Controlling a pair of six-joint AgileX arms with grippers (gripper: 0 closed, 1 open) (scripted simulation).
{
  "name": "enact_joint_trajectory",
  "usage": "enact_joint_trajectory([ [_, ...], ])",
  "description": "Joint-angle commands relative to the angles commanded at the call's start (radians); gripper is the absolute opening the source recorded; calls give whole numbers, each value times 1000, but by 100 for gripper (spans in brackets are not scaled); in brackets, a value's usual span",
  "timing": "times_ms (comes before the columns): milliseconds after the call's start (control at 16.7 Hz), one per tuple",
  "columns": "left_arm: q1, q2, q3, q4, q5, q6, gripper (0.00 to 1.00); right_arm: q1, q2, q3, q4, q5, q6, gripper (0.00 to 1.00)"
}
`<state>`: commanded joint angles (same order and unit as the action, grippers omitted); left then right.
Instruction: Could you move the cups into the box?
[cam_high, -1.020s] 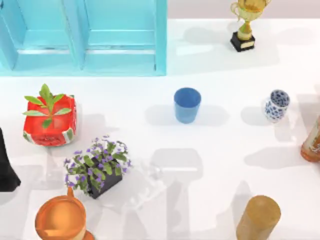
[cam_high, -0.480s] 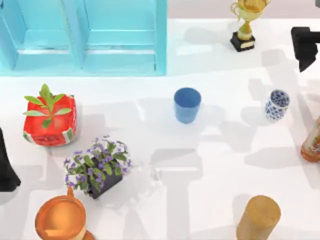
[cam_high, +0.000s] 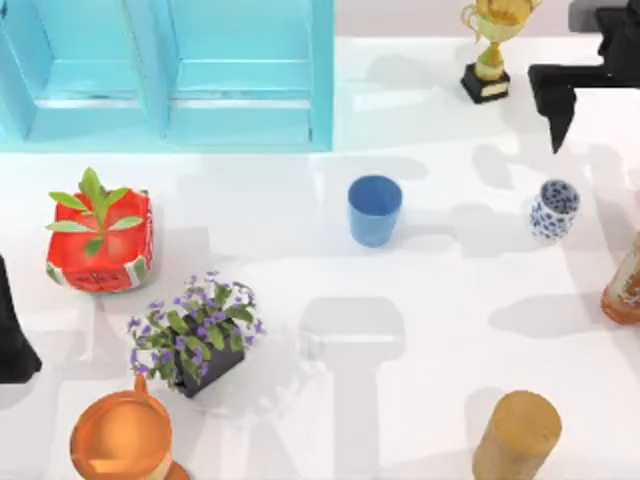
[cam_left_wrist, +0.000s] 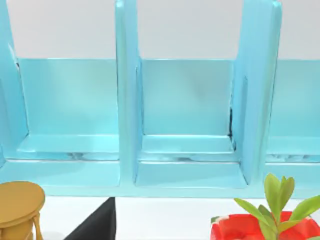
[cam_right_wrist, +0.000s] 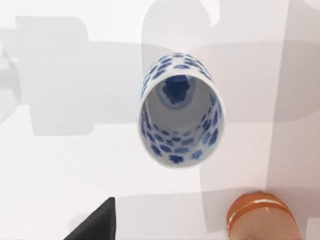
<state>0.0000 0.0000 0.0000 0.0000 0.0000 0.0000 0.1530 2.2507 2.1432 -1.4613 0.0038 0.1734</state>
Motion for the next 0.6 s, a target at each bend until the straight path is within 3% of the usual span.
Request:
enact_joint_trajectory([
  [360,0,0,0,0,0,0,100,-4,5,2,2,0,0,100],
  [600,0,0,0,0,0,0,100,24,57,-46,101,0,25,100],
])
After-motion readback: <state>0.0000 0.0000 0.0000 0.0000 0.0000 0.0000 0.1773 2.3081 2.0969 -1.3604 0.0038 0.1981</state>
